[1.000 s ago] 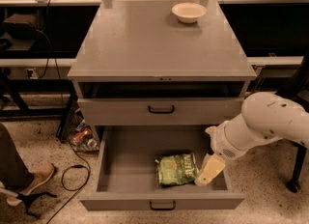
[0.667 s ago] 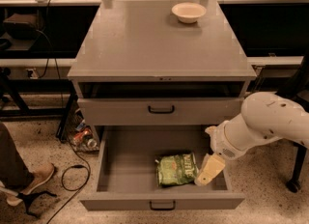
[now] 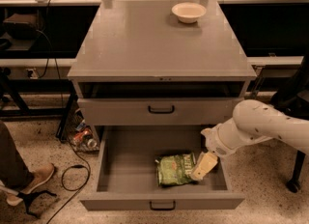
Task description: Pick green jalapeno chip bag from middle drawer and place on counter
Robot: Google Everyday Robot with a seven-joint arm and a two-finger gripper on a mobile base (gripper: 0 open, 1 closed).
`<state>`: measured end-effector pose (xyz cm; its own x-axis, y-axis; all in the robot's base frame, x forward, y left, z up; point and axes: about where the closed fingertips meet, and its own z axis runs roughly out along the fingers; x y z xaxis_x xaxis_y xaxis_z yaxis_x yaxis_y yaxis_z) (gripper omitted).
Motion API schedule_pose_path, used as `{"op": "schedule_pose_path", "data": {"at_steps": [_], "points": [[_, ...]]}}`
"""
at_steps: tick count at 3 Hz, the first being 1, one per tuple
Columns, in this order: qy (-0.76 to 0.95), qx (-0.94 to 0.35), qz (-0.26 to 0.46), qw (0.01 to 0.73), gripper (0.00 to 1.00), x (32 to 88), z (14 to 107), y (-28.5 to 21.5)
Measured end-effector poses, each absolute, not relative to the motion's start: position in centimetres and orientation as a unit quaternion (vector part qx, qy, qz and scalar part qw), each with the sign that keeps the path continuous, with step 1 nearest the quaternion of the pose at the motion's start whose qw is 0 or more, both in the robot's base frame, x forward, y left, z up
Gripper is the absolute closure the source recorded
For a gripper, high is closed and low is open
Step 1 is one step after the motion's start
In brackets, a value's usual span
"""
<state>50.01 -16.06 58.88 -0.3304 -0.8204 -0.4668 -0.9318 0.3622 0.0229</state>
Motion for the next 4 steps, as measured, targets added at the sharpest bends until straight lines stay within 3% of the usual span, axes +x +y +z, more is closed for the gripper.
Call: {"op": "schedule_pose_path", "data": {"at_steps": [2, 4], "points": [[0.815, -0.499, 0.198, 0.218, 0.0, 54.8, 49.5, -15.3], [0.823, -0.473, 0.239, 0.207, 0.0, 55.6, 42.0, -13.9]]}}
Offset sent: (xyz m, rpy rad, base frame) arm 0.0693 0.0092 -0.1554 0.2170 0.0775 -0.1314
